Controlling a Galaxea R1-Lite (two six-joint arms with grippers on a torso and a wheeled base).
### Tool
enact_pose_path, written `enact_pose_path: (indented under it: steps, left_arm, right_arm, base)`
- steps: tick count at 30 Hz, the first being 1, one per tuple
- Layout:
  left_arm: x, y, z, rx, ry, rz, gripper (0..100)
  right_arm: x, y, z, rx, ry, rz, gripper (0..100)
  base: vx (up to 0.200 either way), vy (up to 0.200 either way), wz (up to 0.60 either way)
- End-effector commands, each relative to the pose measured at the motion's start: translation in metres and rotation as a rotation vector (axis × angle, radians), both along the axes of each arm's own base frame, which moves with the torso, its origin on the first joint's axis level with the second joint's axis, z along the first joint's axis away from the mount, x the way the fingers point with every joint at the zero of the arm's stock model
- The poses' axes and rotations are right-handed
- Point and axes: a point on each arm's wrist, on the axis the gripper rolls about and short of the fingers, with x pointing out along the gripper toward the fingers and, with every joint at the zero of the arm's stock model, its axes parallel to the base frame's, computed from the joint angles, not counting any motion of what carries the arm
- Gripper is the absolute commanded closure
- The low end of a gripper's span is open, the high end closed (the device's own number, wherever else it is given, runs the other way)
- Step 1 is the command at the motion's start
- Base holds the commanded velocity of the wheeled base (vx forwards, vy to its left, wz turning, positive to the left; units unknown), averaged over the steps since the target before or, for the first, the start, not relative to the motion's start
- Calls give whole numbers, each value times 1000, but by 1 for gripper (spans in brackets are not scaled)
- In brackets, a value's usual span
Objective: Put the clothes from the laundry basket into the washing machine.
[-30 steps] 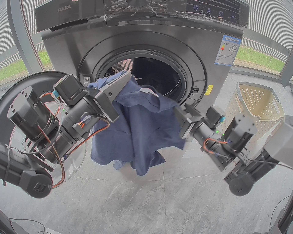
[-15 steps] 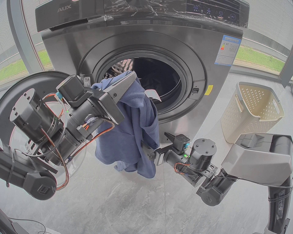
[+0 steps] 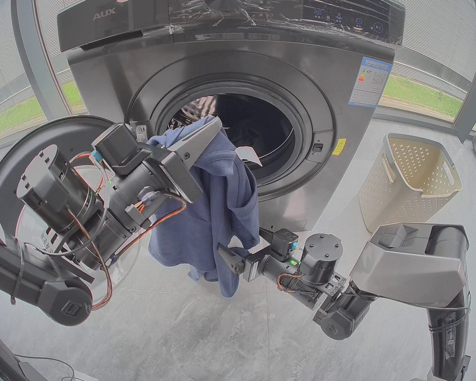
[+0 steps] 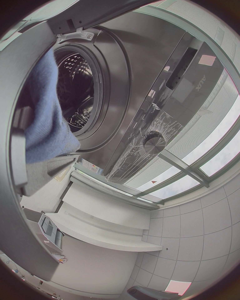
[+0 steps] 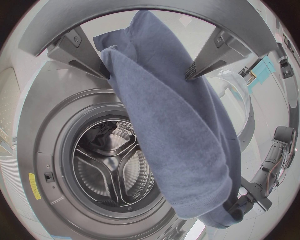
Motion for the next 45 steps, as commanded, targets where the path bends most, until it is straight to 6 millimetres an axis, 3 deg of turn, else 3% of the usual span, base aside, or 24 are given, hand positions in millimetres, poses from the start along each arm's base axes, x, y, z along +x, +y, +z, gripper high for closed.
enact_pose_path:
  steps: [1, 10, 16, 24, 31, 43, 44, 45]
  left_arm:
    - [0, 0, 0, 1, 1, 0, 100]
    - [1, 0, 0, 0, 2, 2, 100]
    - [0, 0, 0, -3, 0, -1, 100]
    - [-3, 0, 6, -24, -30, -7, 100]
    - [-4, 0, 8, -30, -43, -9, 100]
    - [-5, 0, 10, -34, -47, -13, 100]
    - [-5, 0, 10, -35, -46, -13, 100]
    - [-5, 0, 10, -35, -46, -13, 100]
  right_arm:
    - [-3, 3, -4, -8, 7, 24, 0]
    - [-9, 7, -7, -15, 18, 67, 0]
    - [-9, 21, -8, -2, -2, 83, 0]
    - [16, 46, -42, 12, -29, 32, 0]
    - [28, 52, -58, 18, -35, 20, 0]
    - [38, 58, -54, 58, -70, -5, 0]
    - [38, 58, -54, 60, -70, -5, 100]
    - [38, 58, -53, 61, -71, -6, 100]
  base:
    - [0, 0, 0]
    - [0, 0, 0]
    - [0, 0, 0]
    - [0, 0, 0]
    - [0, 0, 0]
    - [0, 0, 0]
    - [0, 0, 0]
    - [0, 0, 0]
